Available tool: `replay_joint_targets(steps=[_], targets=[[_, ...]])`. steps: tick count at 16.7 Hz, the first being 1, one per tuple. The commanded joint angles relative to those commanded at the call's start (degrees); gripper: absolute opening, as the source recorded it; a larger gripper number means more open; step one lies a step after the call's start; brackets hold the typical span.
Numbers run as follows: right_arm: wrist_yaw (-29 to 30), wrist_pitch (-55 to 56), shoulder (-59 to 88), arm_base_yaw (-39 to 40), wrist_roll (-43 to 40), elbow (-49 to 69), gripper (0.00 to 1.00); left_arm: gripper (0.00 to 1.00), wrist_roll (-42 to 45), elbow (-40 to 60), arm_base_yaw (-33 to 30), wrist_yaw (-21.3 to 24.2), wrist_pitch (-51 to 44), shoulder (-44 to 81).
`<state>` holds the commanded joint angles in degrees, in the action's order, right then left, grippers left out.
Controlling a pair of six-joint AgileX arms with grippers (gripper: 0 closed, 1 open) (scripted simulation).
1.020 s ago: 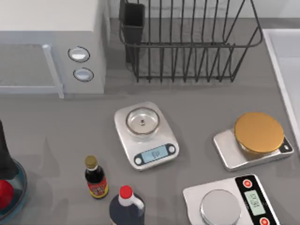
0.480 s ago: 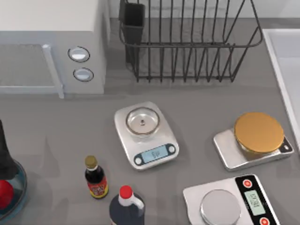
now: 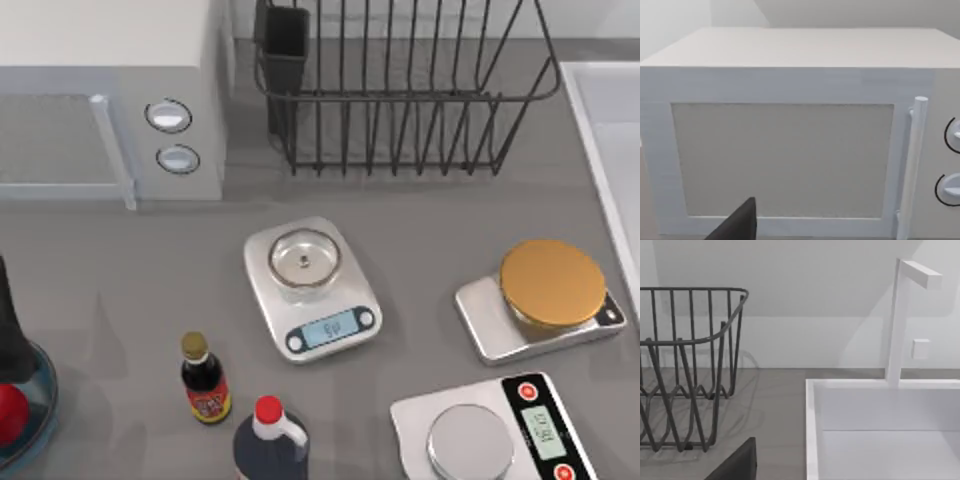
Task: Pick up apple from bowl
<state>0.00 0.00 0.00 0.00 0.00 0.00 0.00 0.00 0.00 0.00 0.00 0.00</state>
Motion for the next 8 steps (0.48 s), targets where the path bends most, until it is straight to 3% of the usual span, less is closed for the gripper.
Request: replay_joint_targets(steps=[4, 8], targets=[[0.0, 0.0, 0.0, 0.0, 0.0, 0.0, 1.0, 1.0, 0.59, 3.22, 0.53, 0.0, -3.65, 3.81], [0.0, 0.0, 0.0, 0.0, 0.0, 0.0, 1.0, 1.0, 2.33, 12.74, 2.09, 0.0, -15.19, 17.21]])
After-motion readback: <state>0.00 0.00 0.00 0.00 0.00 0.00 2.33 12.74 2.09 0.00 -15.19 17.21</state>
